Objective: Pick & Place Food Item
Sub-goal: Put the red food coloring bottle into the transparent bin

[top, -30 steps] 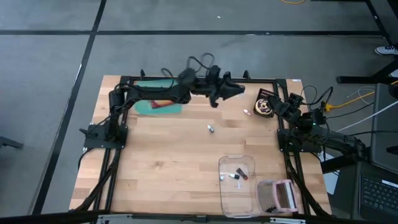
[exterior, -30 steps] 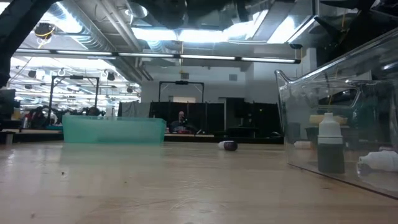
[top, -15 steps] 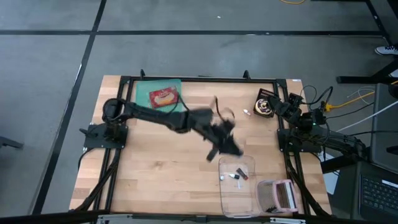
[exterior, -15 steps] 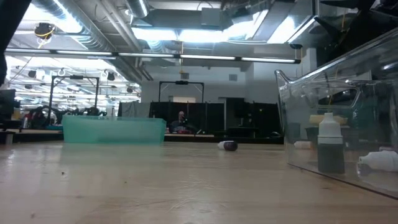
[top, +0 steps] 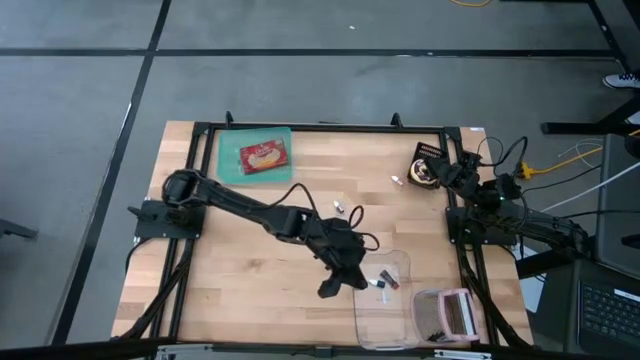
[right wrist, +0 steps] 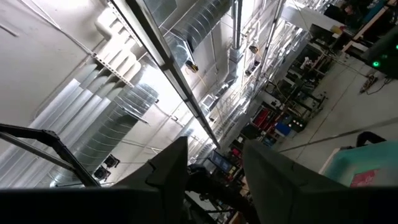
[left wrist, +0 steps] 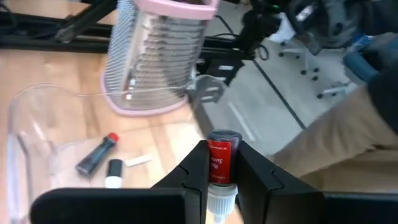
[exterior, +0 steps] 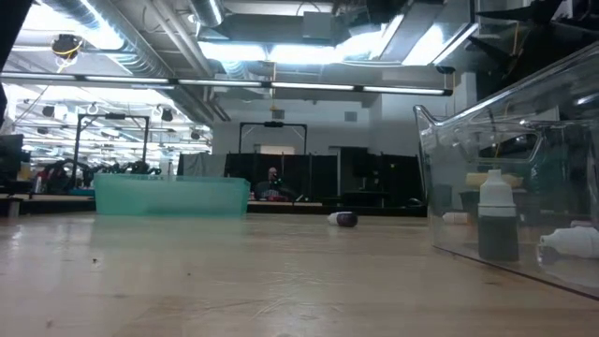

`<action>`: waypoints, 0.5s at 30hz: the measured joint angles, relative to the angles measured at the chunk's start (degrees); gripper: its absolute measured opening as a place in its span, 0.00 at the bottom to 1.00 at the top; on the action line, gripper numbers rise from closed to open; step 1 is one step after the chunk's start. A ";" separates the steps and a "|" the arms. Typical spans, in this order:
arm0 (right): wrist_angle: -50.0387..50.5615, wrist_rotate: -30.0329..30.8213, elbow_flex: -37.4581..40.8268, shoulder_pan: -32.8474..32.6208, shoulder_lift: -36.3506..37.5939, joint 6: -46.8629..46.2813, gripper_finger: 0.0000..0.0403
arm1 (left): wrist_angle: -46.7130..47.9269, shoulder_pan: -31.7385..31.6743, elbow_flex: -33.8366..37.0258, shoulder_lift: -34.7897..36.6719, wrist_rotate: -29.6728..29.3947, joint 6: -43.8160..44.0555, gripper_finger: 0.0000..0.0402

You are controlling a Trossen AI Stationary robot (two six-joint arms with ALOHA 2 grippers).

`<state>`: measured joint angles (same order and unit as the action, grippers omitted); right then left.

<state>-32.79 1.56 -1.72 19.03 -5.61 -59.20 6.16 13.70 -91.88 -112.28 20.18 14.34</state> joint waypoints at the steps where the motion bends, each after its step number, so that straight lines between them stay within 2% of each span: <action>1: 0.00 0.10 0.00 0.02 0.00 -0.14 0.39 | -0.75 -0.21 0.00 -0.66 -0.55 -0.06 0.11; 10: 0.02 0.59 0.00 0.02 0.00 -0.38 0.39 | -10.49 -2.52 0.00 -7.07 -1.91 2.59 0.11; 15: 0.11 0.59 0.00 0.00 0.00 -0.38 0.39 | -12.38 -4.03 -0.07 -8.72 -2.54 3.64 0.11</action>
<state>-32.68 2.15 -1.72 19.03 -5.61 -59.57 -6.22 9.68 -91.94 -121.00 17.64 17.98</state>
